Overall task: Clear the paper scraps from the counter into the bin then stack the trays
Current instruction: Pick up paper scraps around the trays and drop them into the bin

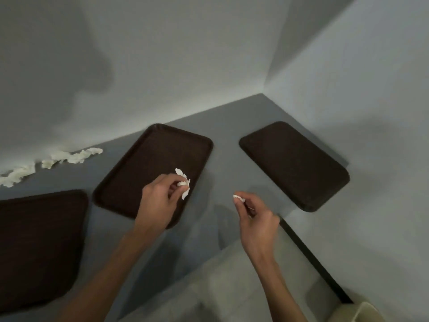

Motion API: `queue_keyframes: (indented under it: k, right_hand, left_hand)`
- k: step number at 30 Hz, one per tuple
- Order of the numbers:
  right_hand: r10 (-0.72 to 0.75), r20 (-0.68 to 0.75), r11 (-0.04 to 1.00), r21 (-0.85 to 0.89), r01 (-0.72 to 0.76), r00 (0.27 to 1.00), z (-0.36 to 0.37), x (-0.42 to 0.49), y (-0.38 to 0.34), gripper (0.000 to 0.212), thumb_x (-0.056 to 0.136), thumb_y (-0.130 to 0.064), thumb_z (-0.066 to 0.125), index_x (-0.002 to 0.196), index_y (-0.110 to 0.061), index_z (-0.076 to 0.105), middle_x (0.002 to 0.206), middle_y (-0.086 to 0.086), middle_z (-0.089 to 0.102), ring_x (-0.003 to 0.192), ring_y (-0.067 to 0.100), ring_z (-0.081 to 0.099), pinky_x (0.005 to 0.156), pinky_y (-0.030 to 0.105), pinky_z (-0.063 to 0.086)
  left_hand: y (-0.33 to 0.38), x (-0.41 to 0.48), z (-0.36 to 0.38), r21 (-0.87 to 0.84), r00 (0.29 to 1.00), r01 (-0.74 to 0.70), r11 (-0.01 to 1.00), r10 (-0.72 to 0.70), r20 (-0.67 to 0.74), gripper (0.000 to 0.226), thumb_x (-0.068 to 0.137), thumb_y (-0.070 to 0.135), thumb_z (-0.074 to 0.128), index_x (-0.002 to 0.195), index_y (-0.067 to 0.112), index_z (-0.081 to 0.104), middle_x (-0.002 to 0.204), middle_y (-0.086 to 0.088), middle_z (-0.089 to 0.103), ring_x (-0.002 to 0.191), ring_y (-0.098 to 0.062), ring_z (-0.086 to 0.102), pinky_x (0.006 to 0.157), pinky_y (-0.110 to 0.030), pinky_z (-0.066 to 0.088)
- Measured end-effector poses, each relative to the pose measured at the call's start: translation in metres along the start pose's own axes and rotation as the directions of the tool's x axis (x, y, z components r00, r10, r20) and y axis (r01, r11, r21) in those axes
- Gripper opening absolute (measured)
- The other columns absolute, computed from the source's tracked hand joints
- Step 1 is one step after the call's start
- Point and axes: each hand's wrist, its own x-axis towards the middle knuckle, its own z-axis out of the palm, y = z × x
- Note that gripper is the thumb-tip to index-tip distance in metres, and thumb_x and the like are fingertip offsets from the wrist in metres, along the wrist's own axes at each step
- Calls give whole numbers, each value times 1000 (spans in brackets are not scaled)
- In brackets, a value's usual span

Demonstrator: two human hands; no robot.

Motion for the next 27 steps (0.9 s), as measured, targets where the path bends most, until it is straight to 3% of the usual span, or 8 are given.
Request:
queue_keyframes:
  k: [5, 9, 11, 14, 21, 24, 27]
  right_hand:
    - [-11, -109, 1000, -22, 9, 994, -140, 7, 67, 13, 100, -23, 73, 111, -26, 79, 103, -22, 75, 98, 0, 72, 88, 15, 55]
    - [43, -132, 998, -43, -49, 990, -242, 2, 143, 13, 105, -31, 65, 114, -28, 75, 101, -18, 73, 96, 7, 71, 80, 22, 56]
    - [84, -149, 994, -55, -93, 985, -288, -6, 186, 12, 107, -31, 62, 113, -29, 73, 101, -17, 72, 97, 9, 69, 80, 27, 56]
    - [147, -197, 984, -68, -163, 969, -349, -22, 250, 11, 109, -28, 60, 110, -29, 70, 103, -16, 71, 98, 9, 68, 82, 32, 56]
    - [315, -331, 923, -110, -368, 890, -451, -99, 409, 7, 105, -20, 64, 110, -24, 68, 99, -11, 70, 91, 6, 67, 80, 23, 55]
    - [405, -357, 872, -128, -473, 842, -477, -139, 482, 8, 104, -19, 65, 109, -24, 67, 102, -7, 67, 87, 6, 67, 76, 25, 56]
    - [490, -378, 812, -128, -569, 785, -494, -177, 552, 8, 104, -20, 65, 109, -26, 65, 104, -6, 70, 87, 4, 67, 74, 23, 55]
  left_hand:
    - [104, -33, 138, -59, 990, -75, 995, 82, 117, 11, 96, 20, 70, 106, 23, 73, 102, 12, 70, 91, -4, 66, 84, -22, 52]
    - [174, -75, 255, -55, 976, -86, 995, 96, 198, 31, 103, 23, 59, 134, 24, 61, 119, 9, 64, 102, -9, 61, 91, -30, 50]
    - [204, -100, 310, -27, 961, -96, 995, 100, 256, 33, 105, 24, 54, 138, 23, 59, 117, 9, 58, 103, -9, 58, 89, -26, 44]
    - [240, -136, 391, -14, 928, -119, 993, 116, 354, 24, 106, 22, 53, 125, 20, 67, 109, 8, 55, 92, 0, 55, 82, -7, 36]
    - [273, -234, 575, -69, 760, -123, 990, 139, 635, 13, 103, 22, 57, 111, 24, 68, 112, 11, 51, 99, 5, 56, 85, -7, 41]
    - [271, -278, 648, -89, 680, -97, 991, 131, 722, 11, 102, 19, 61, 110, 19, 69, 111, 9, 61, 97, -2, 62, 88, -23, 53]
    - [262, -326, 717, -72, 608, 36, 997, 35, 793, 11, 101, 25, 63, 109, 21, 70, 95, 8, 72, 83, -7, 69, 79, -33, 60]
